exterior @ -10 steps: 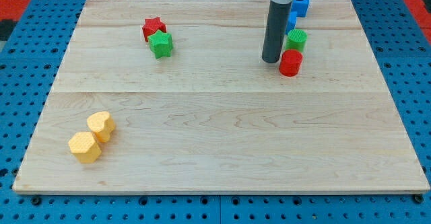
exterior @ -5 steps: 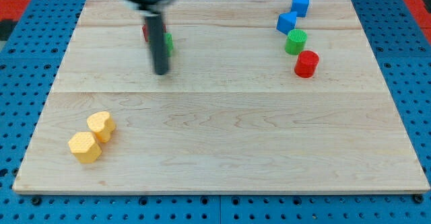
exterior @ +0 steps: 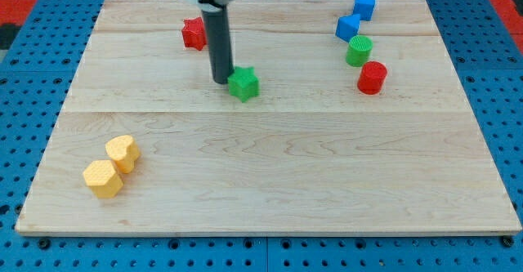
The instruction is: Place the green star at the bottom of the red circle
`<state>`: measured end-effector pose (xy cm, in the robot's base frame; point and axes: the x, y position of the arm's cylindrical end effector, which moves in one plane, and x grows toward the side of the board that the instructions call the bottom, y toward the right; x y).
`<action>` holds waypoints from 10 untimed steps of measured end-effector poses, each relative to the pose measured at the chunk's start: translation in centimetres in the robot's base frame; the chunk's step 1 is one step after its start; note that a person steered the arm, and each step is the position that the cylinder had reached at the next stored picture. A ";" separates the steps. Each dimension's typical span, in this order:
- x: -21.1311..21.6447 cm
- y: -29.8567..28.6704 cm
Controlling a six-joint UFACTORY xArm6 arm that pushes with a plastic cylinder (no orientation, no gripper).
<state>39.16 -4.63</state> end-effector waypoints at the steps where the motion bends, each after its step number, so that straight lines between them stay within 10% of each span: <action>1: 2.4 3.5; 5: 5.5 16.6; 7: 7.1 7.3; 10: -2.6 -17.1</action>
